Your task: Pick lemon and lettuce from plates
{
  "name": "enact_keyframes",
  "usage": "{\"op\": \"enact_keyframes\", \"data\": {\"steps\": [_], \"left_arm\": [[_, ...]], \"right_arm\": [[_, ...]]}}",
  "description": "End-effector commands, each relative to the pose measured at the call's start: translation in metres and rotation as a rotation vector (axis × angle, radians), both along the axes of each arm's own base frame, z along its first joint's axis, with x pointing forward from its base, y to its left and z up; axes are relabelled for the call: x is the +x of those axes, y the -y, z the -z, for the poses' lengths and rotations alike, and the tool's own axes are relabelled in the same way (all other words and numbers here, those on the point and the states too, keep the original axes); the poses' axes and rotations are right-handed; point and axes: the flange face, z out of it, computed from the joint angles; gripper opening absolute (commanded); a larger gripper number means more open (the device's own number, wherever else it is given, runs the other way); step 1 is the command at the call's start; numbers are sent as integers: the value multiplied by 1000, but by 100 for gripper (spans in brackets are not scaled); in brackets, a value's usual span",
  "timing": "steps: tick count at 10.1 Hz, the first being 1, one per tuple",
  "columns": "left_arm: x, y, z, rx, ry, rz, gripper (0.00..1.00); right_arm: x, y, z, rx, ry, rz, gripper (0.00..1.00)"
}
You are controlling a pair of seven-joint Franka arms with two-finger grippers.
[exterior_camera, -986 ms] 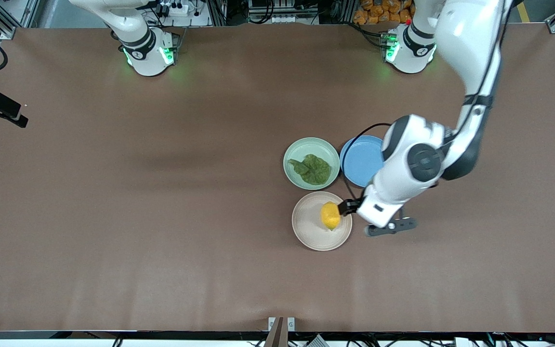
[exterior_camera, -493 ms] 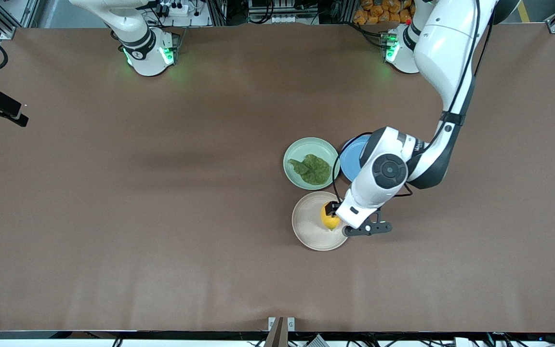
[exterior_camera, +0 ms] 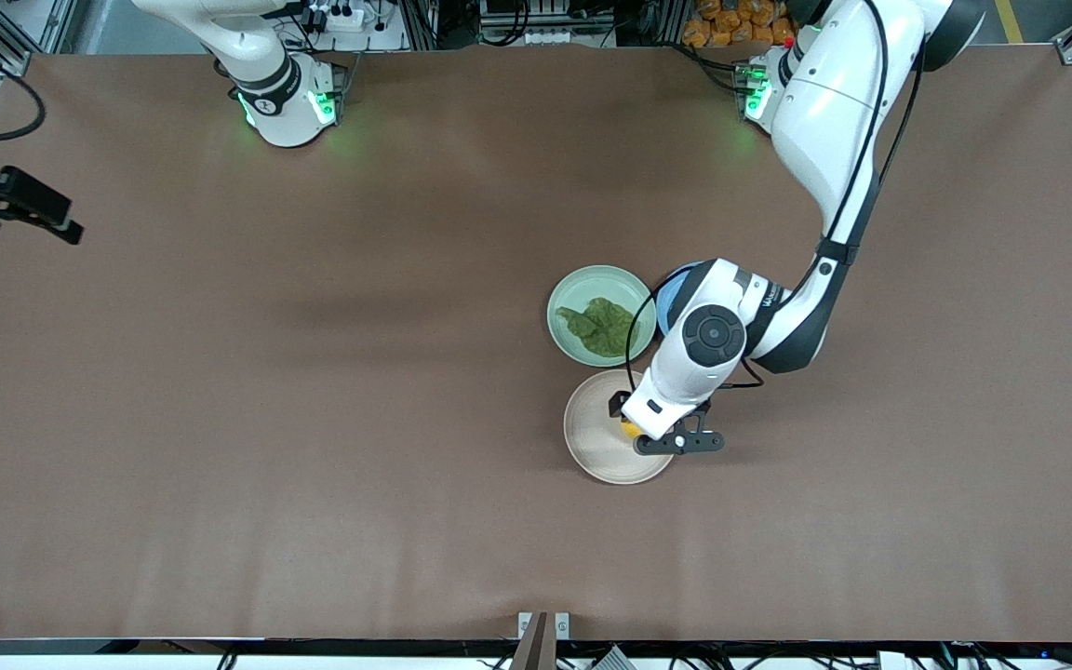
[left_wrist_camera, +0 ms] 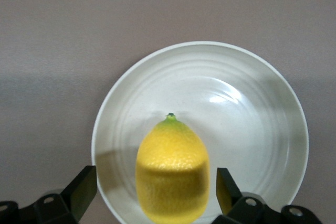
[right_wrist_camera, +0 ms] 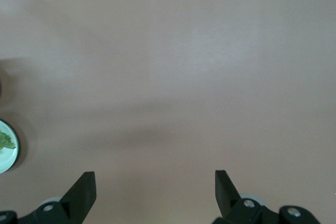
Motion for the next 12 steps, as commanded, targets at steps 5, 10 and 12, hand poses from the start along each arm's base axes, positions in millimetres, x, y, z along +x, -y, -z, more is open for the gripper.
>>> {"op": "enact_keyframes", "data": {"steps": [5,10,12], "left_arm": [[-3,15,20,-1,19,6,14],[5,9,-16,-26,47,-33,0],[15,-16,-51,-16,41,-74,0]], "right_arm": [[16,-191,71,-13,-20,113,100],[12,-338,178,-14,-5,113,100],[-1,-387,221,-16,3,60,100]]}}
